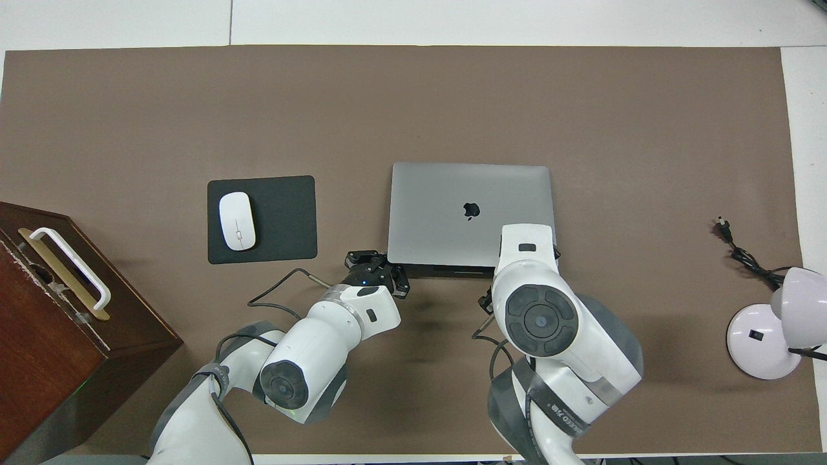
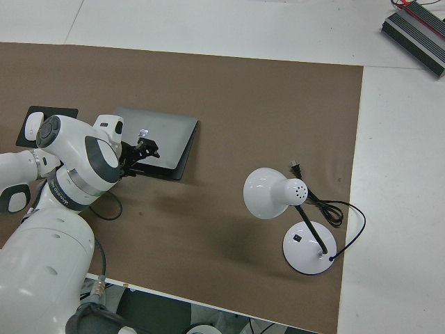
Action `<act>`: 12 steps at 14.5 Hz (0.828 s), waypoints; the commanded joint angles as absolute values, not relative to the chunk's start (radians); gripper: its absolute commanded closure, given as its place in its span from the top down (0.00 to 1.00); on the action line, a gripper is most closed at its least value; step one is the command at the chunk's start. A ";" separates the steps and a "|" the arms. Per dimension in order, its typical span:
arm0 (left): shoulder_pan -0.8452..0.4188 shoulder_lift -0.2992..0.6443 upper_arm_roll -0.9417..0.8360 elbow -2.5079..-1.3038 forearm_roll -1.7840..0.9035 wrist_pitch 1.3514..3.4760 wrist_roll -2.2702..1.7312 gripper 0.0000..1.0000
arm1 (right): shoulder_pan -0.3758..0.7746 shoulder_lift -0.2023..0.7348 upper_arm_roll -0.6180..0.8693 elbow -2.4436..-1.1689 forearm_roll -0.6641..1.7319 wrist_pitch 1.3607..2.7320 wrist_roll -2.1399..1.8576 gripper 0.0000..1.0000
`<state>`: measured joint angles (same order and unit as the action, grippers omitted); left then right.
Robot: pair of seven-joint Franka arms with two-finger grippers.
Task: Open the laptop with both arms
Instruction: 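Press the left gripper on the laptop base near its front edge, then hook the right gripper under the laptop lid edge and lift it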
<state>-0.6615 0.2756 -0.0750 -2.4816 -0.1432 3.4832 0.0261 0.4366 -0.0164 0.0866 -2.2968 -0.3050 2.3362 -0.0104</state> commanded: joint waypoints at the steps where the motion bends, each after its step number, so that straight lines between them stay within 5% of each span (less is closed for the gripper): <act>1: -0.661 0.308 -0.075 -2.467 -0.161 3.504 0.064 0.00 | 0.443 0.000 0.084 -2.306 -0.331 2.376 -0.003 1.00; 12: -0.672 0.308 -0.075 -2.467 -0.163 3.504 0.069 0.00 | 0.425 0.064 0.084 -2.295 -0.368 2.488 -0.006 1.00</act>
<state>-0.6620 0.2757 -0.0752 -2.4816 -0.1432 3.4832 0.0433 0.4385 0.0524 0.0821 -2.3003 -0.3376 2.4585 -0.0103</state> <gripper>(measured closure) 0.991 0.000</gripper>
